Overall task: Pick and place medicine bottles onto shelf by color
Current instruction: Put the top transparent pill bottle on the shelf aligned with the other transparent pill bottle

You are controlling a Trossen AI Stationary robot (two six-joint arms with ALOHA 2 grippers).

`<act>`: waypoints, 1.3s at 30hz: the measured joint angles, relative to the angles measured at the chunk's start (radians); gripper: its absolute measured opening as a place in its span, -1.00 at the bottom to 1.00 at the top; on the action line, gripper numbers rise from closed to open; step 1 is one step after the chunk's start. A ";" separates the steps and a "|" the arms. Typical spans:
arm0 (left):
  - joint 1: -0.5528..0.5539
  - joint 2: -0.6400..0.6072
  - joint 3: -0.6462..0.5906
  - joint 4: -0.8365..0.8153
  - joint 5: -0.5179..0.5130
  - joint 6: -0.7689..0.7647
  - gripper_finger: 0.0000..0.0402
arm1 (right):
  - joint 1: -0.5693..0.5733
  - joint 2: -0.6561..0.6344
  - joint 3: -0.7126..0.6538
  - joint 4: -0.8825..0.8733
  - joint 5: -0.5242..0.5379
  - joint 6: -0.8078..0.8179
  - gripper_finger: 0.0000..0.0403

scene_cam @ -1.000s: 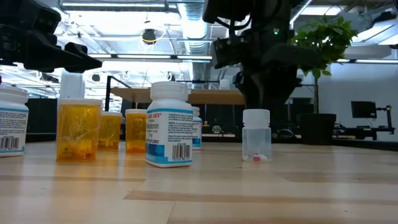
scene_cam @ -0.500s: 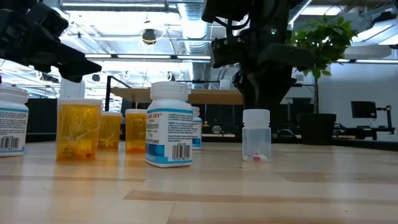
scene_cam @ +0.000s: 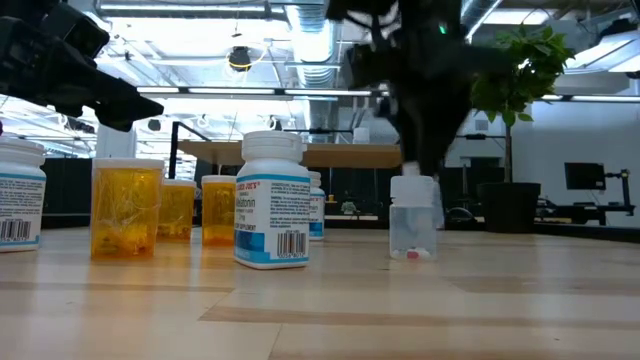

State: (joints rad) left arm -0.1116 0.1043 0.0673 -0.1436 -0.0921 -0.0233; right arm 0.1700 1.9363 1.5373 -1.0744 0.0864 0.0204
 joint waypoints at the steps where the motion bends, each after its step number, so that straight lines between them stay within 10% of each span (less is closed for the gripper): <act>1: 0.000 0.000 0.000 0.000 0.000 0.000 0.30 | -0.003 -0.005 0.024 -0.020 0.000 -0.011 -0.42; 16: 0.000 0.000 0.000 -0.001 -0.001 0.001 0.30 | -0.244 -0.123 0.365 -0.126 0.069 -0.237 -0.41; 39: 0.000 0.000 0.000 -0.001 -0.002 0.001 0.30 | -0.685 -0.058 0.392 -0.055 -0.088 -0.351 -0.39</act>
State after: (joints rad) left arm -0.1118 0.1044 0.0673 -0.1448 -0.0937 -0.0227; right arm -0.5146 1.8786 1.9289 -1.1293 -0.0011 -0.3304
